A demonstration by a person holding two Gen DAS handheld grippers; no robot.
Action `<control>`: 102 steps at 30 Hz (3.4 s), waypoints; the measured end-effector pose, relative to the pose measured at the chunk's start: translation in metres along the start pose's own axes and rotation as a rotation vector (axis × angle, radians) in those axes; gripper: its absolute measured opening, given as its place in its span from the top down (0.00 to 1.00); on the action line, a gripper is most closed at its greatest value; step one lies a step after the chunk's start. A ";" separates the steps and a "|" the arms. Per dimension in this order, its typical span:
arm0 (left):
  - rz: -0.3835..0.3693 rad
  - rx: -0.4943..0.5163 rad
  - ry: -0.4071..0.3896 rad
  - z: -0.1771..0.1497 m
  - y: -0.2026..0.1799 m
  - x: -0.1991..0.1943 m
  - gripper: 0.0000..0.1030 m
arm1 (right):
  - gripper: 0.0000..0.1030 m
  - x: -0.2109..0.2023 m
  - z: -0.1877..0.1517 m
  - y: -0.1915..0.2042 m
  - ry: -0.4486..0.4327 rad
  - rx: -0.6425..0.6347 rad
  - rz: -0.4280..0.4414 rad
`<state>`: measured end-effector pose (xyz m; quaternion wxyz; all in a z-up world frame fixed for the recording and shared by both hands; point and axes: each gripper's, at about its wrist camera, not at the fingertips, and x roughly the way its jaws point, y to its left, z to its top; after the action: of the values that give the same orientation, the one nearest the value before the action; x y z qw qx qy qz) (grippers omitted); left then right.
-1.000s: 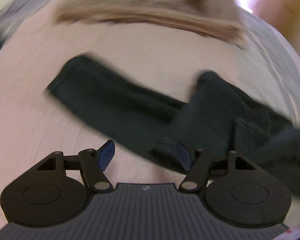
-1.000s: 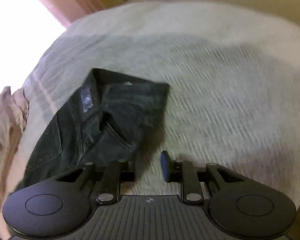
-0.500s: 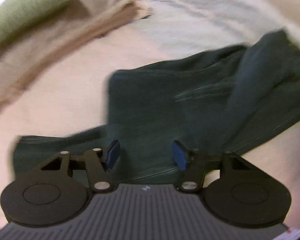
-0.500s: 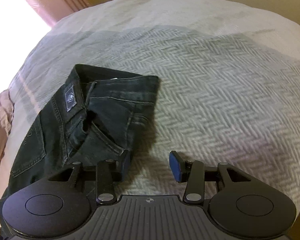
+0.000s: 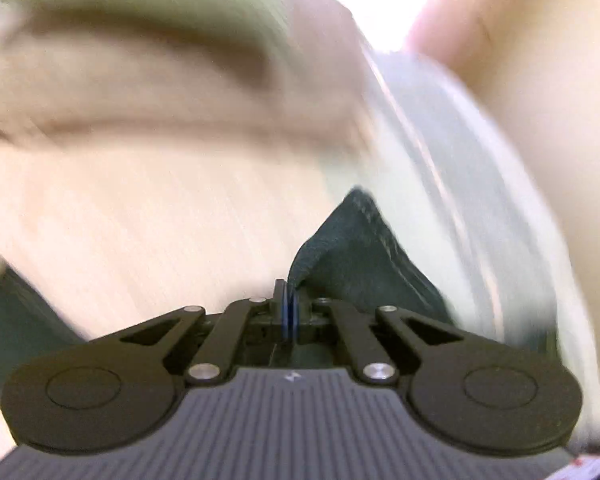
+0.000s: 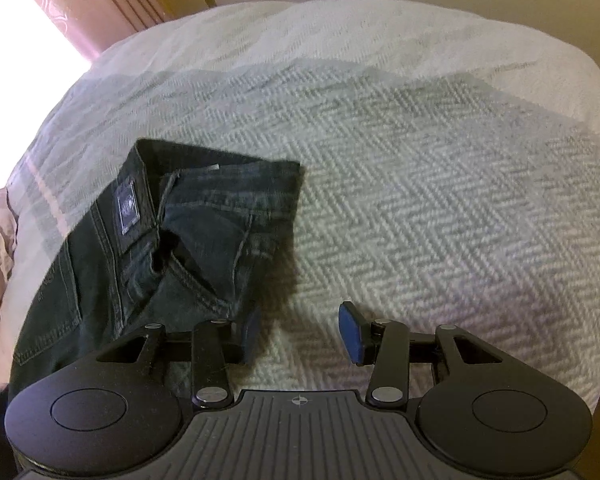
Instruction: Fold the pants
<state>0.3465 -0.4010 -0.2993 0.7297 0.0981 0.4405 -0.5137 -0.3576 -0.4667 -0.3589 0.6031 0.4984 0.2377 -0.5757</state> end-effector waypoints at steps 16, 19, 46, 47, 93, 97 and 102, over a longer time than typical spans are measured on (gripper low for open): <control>0.273 -0.583 0.164 -0.162 0.203 0.005 0.52 | 0.43 0.014 -0.014 -0.017 0.009 0.149 0.111; 0.280 -0.629 0.078 -0.168 0.204 0.030 0.51 | 0.41 0.019 -0.013 -0.024 -0.028 0.239 0.165; 0.727 -0.529 0.220 -0.361 0.173 -0.244 0.81 | 0.84 -0.083 -0.042 -0.096 0.180 0.029 -0.008; 0.724 -0.529 0.198 -0.357 0.172 -0.249 0.79 | 0.75 -0.091 -0.042 -0.090 0.128 0.009 -0.006; 0.316 -0.211 0.205 -0.182 0.139 -0.055 0.50 | 0.48 0.039 -0.016 0.124 0.322 0.292 0.337; 0.327 -0.195 0.181 -0.177 0.142 -0.062 0.50 | 0.97 0.049 -0.014 0.131 0.330 0.328 0.327; 0.349 -0.248 0.163 -0.179 0.155 -0.065 0.50 | 0.97 0.024 0.026 0.193 0.371 0.098 0.275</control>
<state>0.3738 -0.1811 -0.4053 0.7760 0.1237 0.5340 -0.3120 -0.1796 -0.5310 -0.3066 0.5970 0.6518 0.2461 -0.3976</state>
